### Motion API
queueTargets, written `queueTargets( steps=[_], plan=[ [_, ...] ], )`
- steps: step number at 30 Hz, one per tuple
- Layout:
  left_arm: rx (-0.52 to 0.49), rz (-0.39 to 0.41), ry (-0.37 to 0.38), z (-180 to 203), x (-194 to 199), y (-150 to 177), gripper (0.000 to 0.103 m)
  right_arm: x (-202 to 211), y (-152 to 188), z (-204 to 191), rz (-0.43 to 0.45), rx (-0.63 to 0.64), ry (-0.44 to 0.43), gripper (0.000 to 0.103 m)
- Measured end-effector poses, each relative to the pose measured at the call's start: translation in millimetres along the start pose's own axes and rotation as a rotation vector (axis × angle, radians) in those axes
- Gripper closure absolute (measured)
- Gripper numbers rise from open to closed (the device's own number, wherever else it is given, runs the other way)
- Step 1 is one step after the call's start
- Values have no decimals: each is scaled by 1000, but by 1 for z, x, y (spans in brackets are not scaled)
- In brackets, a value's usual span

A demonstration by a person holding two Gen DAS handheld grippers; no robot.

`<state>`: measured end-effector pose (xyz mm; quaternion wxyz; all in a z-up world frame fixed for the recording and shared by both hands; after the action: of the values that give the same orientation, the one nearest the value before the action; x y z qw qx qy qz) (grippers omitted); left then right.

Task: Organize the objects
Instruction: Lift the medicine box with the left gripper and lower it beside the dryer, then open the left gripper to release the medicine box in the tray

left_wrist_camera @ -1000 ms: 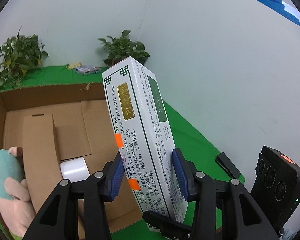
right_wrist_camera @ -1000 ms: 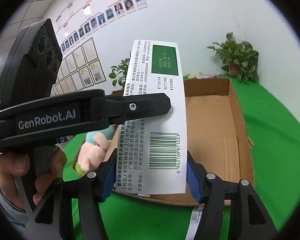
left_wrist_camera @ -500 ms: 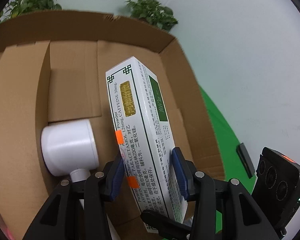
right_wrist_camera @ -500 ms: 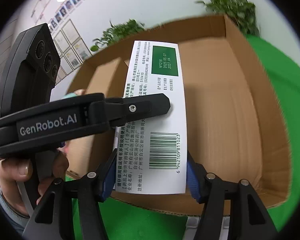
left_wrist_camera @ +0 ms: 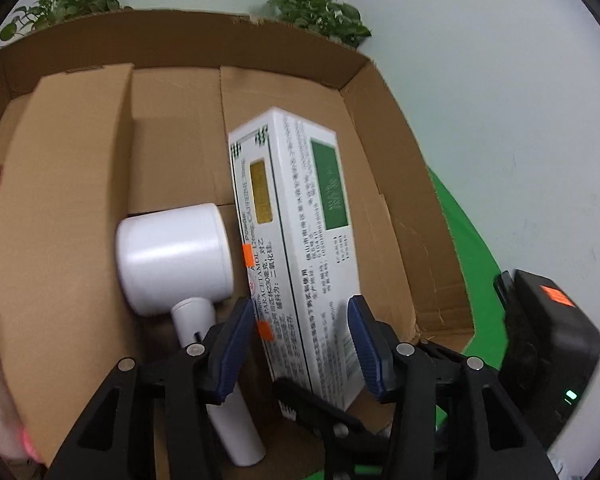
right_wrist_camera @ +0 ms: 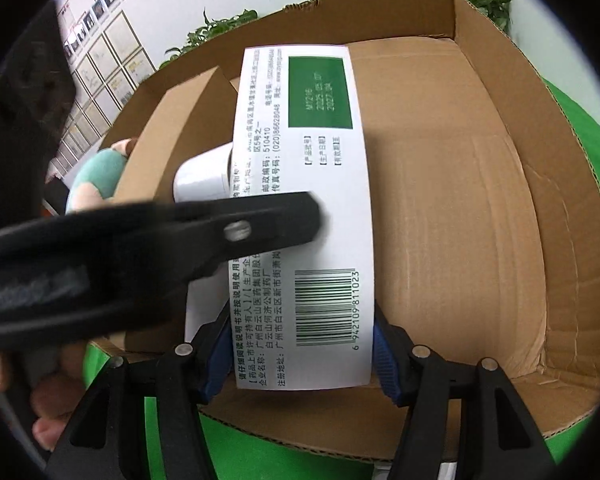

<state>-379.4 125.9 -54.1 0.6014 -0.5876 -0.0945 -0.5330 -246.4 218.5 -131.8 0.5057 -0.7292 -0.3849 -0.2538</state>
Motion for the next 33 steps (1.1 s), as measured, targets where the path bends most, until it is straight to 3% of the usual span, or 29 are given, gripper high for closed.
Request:
queueTargets(
  steps=[10, 14, 16, 18, 19, 23, 26, 33],
  plan=[
    [-14, 115, -106, -10, 61, 28, 55, -11, 3, -9, -65, 48, 98, 41],
    [-16, 171, -161, -9, 81, 45, 48, -2, 17, -19, -74, 73, 135, 36],
    [-27, 217, -202, -5, 90, 49, 42, 9, 19, -22, -39, 95, 140, 18],
    [-41, 271, -261, -1, 105, 60, 29, 26, 22, -25, 23, 136, 160, 13],
    [-51, 305, -288, 3, 118, 66, 26, 35, 25, -26, 54, 151, 175, 3],
    [-85, 458, -412, 18, 163, 84, 0, 74, 44, -25, 194, 194, 227, 1],
    [-119, 550, -487, 33, 184, 95, 0, 94, 62, -15, 259, 194, 262, 1],
    [-122, 568, -516, 47, 203, 119, 0, 118, 79, -35, 346, 167, 266, 1]
  ],
)
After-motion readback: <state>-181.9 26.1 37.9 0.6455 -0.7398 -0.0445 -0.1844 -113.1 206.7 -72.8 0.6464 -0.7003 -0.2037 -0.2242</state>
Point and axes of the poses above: each gripper's, at about its wrist camera, not at the fingertips, and x roughly against the way its jaws point, z to its right, y to its underside, the point moved 2 cm from there along -x, roughly the way its jaws point, and after that the axes turned 8 degrees about -x, right-handed, at the moved point
